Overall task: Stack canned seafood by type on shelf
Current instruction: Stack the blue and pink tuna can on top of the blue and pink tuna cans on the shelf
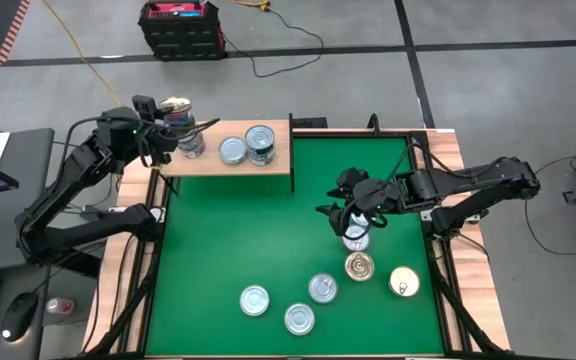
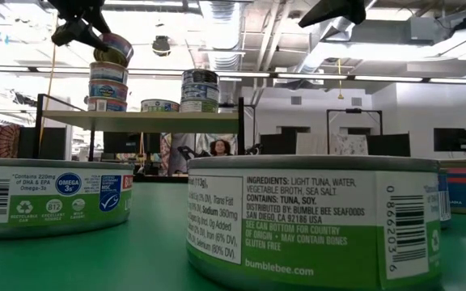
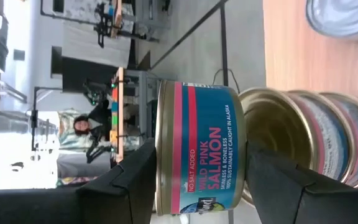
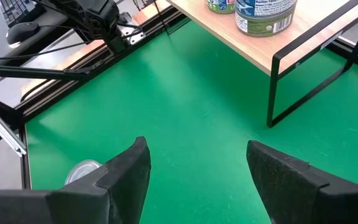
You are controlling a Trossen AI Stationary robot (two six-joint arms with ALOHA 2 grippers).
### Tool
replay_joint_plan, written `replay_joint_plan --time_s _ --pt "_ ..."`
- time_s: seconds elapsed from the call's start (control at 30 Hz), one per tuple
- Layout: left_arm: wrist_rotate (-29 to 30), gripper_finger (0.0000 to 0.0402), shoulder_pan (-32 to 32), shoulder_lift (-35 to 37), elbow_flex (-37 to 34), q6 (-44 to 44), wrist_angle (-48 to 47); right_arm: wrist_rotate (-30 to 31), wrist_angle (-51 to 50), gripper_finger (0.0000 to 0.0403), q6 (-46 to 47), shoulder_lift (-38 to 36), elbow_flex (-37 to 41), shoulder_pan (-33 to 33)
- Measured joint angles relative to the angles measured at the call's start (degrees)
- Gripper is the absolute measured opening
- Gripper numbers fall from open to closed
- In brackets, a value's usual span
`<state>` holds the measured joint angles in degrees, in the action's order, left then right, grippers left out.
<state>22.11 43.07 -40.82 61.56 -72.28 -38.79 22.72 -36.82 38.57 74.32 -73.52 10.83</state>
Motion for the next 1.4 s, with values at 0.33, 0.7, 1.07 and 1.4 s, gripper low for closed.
replay_joint_plan --time_s 0.33,0.7,1.07,1.4 --pt "-1.42 0.0204 -0.31 -1.83 0.14 -0.15 -3.01 0.04 0.02 0.0289 0.28 0.00 0.00 0.00" --pt "0.24 0.0205 -0.31 -1.70 0.15 4.83 -3.67 0.06 0.07 0.0289 0.37 0.00 0.00 0.00" --pt "-0.91 0.0264 -2.53 -1.47 0.00 8.53 -7.43 0.09 0.07 0.0289 0.39 0.00 0.00 0.00" --pt "-0.24 0.0279 -3.82 0.81 0.00 8.65 -7.59 0.11 1.07 0.0289 0.42 0.02 0.00 0.02"
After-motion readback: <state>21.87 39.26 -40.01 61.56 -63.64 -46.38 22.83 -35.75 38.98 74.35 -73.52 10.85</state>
